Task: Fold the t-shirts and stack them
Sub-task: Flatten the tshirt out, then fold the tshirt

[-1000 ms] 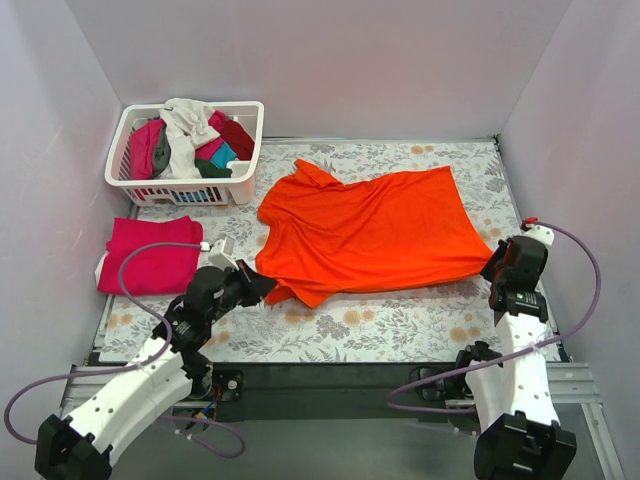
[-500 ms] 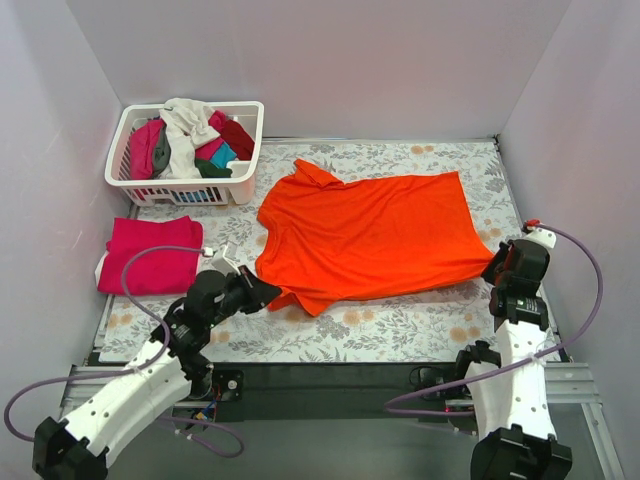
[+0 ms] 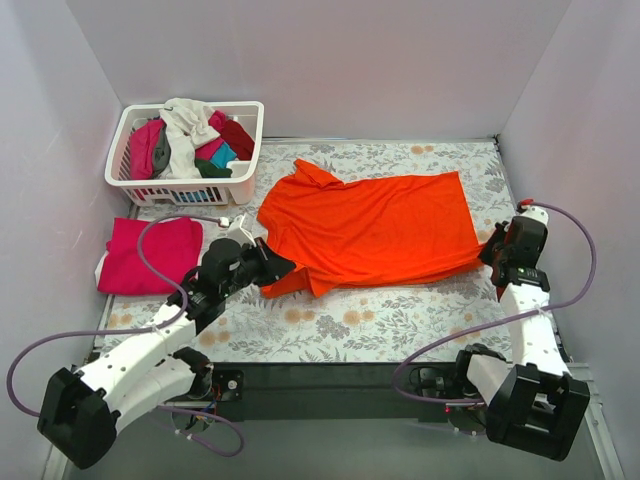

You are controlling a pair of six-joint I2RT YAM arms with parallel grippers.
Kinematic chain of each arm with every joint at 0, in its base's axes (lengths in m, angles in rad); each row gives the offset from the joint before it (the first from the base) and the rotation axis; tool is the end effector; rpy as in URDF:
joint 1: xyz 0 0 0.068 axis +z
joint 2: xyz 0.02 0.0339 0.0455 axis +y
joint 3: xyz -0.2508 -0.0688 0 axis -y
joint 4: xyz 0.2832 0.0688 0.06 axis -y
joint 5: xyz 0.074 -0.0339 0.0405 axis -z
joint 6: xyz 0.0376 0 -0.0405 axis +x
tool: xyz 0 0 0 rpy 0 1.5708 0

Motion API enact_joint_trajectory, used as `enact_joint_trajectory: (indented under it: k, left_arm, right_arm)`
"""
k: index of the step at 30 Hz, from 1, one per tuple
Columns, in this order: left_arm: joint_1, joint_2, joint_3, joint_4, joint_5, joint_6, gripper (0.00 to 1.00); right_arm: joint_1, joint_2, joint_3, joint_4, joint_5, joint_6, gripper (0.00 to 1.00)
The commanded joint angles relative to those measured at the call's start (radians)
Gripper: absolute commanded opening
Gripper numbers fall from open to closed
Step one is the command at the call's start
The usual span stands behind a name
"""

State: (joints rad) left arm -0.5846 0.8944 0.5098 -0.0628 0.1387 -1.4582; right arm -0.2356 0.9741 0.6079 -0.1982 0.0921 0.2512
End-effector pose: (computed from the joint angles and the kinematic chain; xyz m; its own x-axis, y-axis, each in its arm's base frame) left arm 0.2042 -0.1414 0.2103 -0.6869 -0.7255 -0.0419 -0.2854 0.3223 -0.9026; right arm 0.2512 -0.0639 0.2160 -0.4273 0.3571 -0.8306 0.4276 0.8893 0.1624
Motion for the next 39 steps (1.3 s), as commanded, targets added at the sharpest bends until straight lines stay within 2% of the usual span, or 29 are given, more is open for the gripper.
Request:
enact_joint_trajectory:
  k: [1, 5, 13, 17, 27, 32, 39]
  left_arm:
    - [0.002, -0.046, 0.027, 0.005, 0.097, 0.009, 0.0]
    - [0.0, -0.15, -0.004, -0.084, 0.104, -0.01, 0.0]
    - [-0.003, -0.357, 0.004, -0.264, 0.147, -0.05, 0.0]
    - [-0.003, -0.417, 0.006, -0.362, 0.144, -0.054, 0.0]
    - [-0.003, -0.534, 0.009, -0.462, 0.174, -0.111, 0.0]
    - [-0.003, -0.485, -0.014, -0.413, 0.095, -0.073, 0.0]
    - [-0.001, -0.189, 0.005, -0.207, -0.022, 0.024, 0.0]
  right_arm:
    - [-0.005, -0.049, 0.043, 0.068, -0.026, -0.004, 0.01]
    - [-0.005, -0.182, 0.023, 0.065, -0.043, -0.001, 0.01]
    - [-0.005, -0.336, 0.03, -0.058, -0.08, 0.003, 0.01]
    - [-0.005, -0.396, 0.052, -0.121, -0.08, 0.0, 0.01]
    - [-0.005, -0.466, 0.093, -0.211, -0.062, -0.023, 0.01]
    - [-0.005, -0.422, 0.064, -0.184, -0.051, -0.03, 0.01]
    - [-0.004, -0.27, -0.043, -0.046, -0.017, -0.039, 0.01]
